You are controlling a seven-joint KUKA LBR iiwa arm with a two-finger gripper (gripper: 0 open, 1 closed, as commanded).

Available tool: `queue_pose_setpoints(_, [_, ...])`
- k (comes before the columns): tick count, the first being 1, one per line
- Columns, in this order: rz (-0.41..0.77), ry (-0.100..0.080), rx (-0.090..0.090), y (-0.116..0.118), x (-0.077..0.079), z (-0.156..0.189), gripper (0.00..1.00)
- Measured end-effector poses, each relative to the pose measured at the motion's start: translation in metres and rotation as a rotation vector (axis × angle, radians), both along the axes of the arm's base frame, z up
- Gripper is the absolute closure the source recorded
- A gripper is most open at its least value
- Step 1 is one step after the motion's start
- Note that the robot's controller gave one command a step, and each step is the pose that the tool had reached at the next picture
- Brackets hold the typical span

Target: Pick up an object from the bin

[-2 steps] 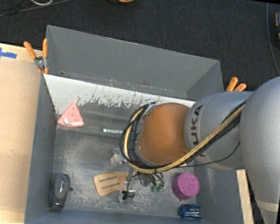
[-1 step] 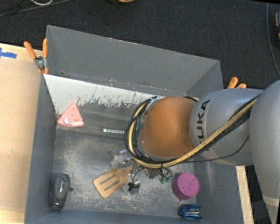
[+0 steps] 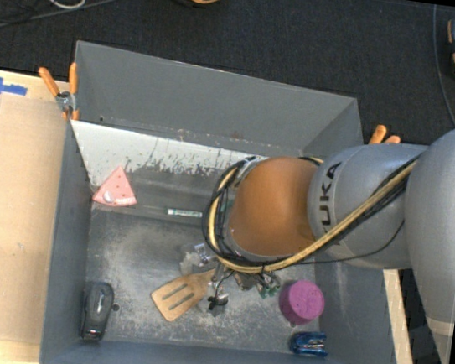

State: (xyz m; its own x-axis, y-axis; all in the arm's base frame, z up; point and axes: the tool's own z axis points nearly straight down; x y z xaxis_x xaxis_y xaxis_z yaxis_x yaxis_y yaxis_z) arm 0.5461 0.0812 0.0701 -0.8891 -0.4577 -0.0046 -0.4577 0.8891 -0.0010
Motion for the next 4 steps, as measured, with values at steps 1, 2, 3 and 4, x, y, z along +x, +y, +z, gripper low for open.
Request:
queue_pose_setpoints(1, [-0.003,0.001,0.000,0.000,0.000,0.002,1.00])
queue_pose_setpoints(2, [-0.004,0.006,0.000,0.000,-0.002,0.030,1.00])
queue_pose_setpoints(3, [-0.006,0.003,0.001,0.001,-0.001,0.052,1.00])
queue_pose_setpoints(4, [-0.007,0.009,0.001,0.002,-0.003,0.068,1.00])
